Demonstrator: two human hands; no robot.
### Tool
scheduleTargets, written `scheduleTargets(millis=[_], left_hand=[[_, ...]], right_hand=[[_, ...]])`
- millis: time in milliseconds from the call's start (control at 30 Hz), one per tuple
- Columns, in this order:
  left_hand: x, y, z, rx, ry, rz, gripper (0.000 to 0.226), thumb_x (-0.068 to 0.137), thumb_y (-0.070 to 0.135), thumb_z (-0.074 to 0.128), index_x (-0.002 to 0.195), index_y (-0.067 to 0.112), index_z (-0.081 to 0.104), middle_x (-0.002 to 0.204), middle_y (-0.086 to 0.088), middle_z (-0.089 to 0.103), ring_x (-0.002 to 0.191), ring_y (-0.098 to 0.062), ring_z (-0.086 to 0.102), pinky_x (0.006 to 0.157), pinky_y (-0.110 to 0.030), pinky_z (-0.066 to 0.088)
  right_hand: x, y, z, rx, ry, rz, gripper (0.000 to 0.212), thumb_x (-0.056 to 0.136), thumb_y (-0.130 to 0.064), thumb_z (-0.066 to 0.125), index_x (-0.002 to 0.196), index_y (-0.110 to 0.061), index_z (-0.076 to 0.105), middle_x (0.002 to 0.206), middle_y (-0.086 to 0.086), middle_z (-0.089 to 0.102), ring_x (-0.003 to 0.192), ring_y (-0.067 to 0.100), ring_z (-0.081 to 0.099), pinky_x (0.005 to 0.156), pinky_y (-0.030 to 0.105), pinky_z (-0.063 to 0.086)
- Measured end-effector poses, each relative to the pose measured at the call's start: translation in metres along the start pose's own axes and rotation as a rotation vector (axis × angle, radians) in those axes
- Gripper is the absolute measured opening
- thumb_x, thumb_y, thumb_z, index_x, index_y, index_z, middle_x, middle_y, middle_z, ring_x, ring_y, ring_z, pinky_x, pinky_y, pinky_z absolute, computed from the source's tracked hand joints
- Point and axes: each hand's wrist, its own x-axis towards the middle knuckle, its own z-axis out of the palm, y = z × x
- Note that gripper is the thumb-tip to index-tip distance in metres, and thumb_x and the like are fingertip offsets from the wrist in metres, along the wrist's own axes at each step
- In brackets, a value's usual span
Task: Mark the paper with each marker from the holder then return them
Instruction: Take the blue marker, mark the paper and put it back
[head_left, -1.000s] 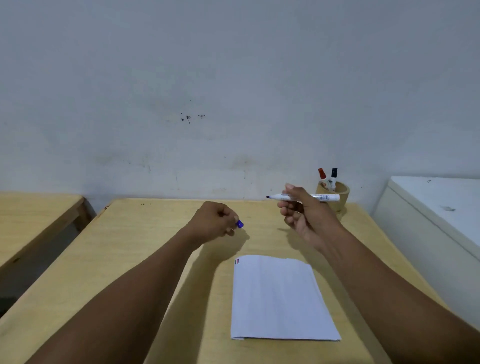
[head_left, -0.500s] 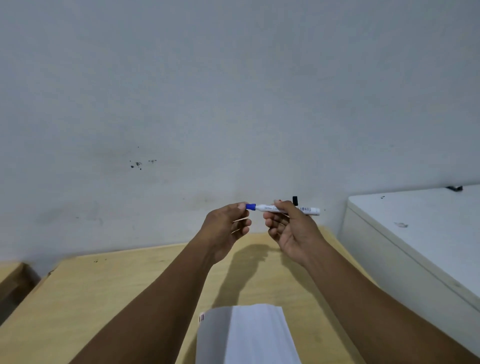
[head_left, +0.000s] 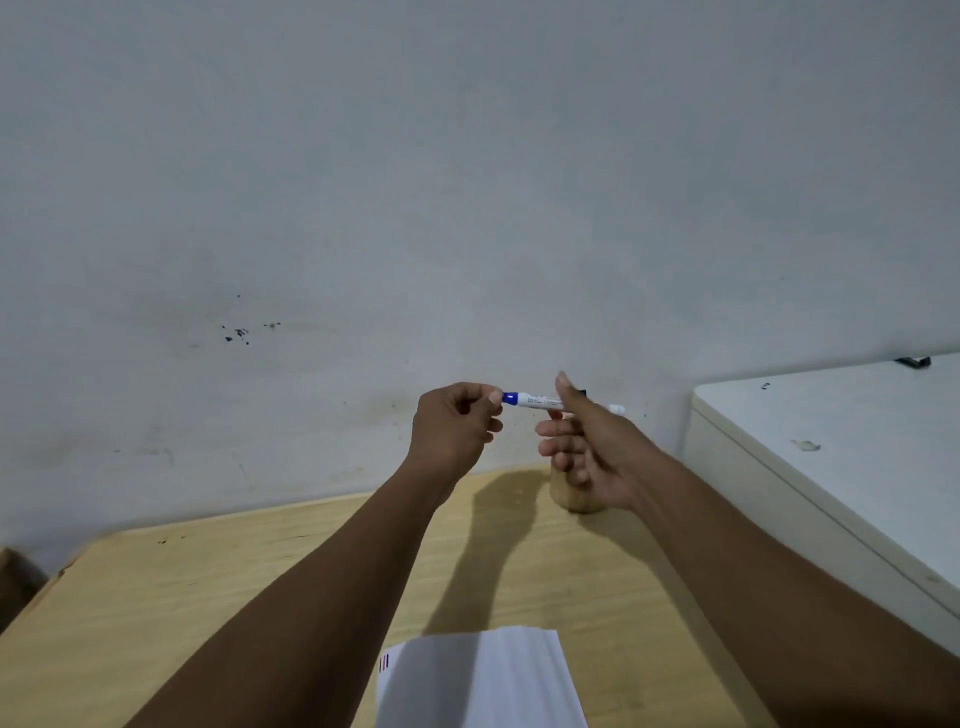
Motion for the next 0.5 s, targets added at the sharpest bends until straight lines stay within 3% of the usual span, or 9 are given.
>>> scheduleTargets(millis=[67, 167, 333, 500], left_hand=[[0.009, 0.002, 0.008, 0.081, 0.050, 0.041, 0.011, 0.096, 0.018, 0.067, 0.091, 0.017, 0.076, 0.088, -0.010, 0.076, 0.068, -0.014, 0.071, 0.071, -0.033, 0.058], [0.018, 0.005, 0.021, 0.238, 0.062, 0.124, 0.011, 0.096, 0.020, 0.068, 0.089, 0.018, 0.076, 0.087, -0.007, 0.078, 0.072, -0.017, 0.075, 0.067, -0.025, 0.055], [0.023, -0.002, 0.049, 0.573, -0.058, 0.304, 0.013, 0.095, 0.026, 0.068, 0.095, 0.020, 0.080, 0.086, 0.009, 0.072, 0.075, -0.006, 0.064, 0.070, -0.027, 0.051], [0.020, -0.003, 0.066, 0.812, -0.202, 0.375, 0.029, 0.094, 0.035, 0.067, 0.121, 0.026, 0.073, 0.112, 0.001, 0.067, 0.112, -0.020, 0.057, 0.086, -0.038, 0.052]], right_hand=[[0.004, -0.007, -0.023, -0.079, 0.068, 0.026, 0.067, 0.083, -0.074, 0.060, 0.083, -0.007, 0.070, 0.052, 0.002, 0.064, 0.033, 0.009, 0.049, 0.032, 0.015, 0.025], [0.007, -0.014, -0.057, -0.097, 0.167, 0.010, 0.056, 0.091, -0.062, 0.059, 0.081, -0.008, 0.067, 0.053, 0.004, 0.061, 0.032, 0.009, 0.046, 0.030, 0.015, 0.023], [0.007, -0.020, -0.085, -0.219, 0.235, -0.050, 0.040, 0.095, -0.048, 0.062, 0.089, -0.009, 0.066, 0.065, 0.006, 0.063, 0.045, 0.014, 0.049, 0.033, 0.019, 0.028], [0.009, -0.023, -0.084, -0.320, 0.216, -0.067, 0.032, 0.096, -0.039, 0.063, 0.095, -0.008, 0.068, 0.067, 0.007, 0.066, 0.046, 0.016, 0.053, 0.040, 0.023, 0.030]])
